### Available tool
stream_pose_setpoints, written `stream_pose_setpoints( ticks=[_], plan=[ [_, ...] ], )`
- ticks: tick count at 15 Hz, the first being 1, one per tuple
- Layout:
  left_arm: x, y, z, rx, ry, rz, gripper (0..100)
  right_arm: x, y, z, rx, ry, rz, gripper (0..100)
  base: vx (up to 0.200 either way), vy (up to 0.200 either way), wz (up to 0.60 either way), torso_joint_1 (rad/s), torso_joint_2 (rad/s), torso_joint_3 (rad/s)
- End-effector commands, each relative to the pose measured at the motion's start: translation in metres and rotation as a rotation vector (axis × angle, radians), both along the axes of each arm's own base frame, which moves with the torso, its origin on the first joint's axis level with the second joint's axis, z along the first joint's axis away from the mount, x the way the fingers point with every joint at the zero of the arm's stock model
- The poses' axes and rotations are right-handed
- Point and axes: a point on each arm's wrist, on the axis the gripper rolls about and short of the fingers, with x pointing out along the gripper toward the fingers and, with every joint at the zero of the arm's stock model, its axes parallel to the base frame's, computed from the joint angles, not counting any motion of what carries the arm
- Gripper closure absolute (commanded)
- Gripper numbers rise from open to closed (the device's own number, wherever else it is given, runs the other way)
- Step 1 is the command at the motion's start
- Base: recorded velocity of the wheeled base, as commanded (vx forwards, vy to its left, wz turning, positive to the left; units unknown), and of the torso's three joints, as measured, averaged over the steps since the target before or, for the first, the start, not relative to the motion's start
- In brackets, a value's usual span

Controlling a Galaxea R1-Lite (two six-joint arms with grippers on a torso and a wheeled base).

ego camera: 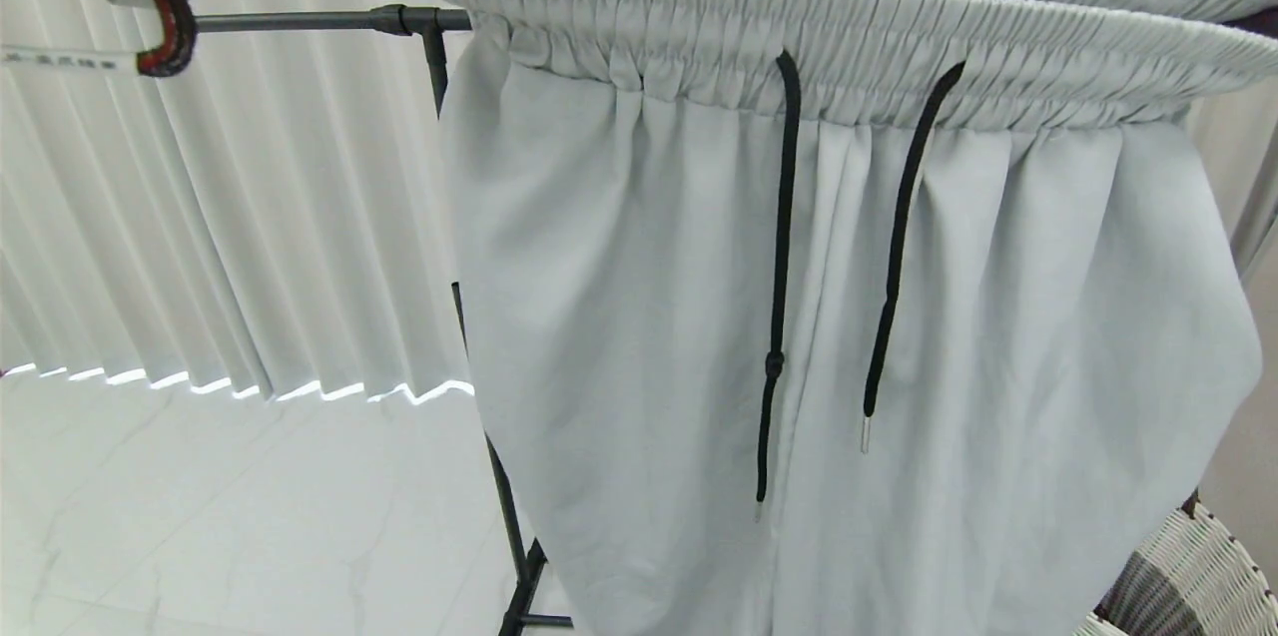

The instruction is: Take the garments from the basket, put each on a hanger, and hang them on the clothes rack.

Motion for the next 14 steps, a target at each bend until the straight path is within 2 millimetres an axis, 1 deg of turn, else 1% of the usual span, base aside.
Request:
stream_pose_setpoints(
  ticks=[1, 3, 4, 9, 11, 12, 14],
  plan=[
    [0.003, -0.002, -0.002, 0.007, 0.005, 0.004, 100, 0.000, 0.000, 0.000, -0.001, 0.000, 0.001, 100, 0.000, 0.000, 0.00, 0.000, 0.00, 0.000],
    [0.004, -0.003, -0.003, 0.014, 0.006, 0.027, 100, 0.000, 0.000, -0.002, -0.006, 0.007, 0.001, 100, 0.000, 0.000, 0.00, 0.000, 0.00, 0.000],
    [0.006, -0.004, -0.005, 0.021, 0.010, 0.039, 100, 0.000, 0.000, -0.002, -0.008, 0.009, 0.001, 0, 0.000, 0.000, 0.00, 0.000, 0.00, 0.000],
    [0.007, -0.005, -0.006, 0.027, 0.013, 0.048, 100, -0.002, -0.002, -0.004, -0.008, 0.010, 0.007, 0, 0.000, 0.000, 0.00, 0.000, 0.00, 0.000],
    [0.011, -0.007, -0.009, 0.055, 0.007, 0.113, 100, -0.004, -0.006, -0.009, -0.026, 0.024, -0.014, 0, 0.000, 0.000, 0.00, 0.000, 0.00, 0.000],
    [0.012, -0.006, -0.012, 0.086, 0.000, 0.162, 100, 0.000, -0.015, -0.017, -0.068, 0.056, -0.105, 0, 0.000, 0.000, 0.00, 0.000, 0.00, 0.000],
    [0.022, 0.003, -0.027, 0.158, 0.024, 0.262, 100, 0.003, -0.033, -0.031, -0.165, 0.126, -0.293, 0, 0.000, 0.000, 0.00, 0.000, 0.00, 0.000]
  ],
)
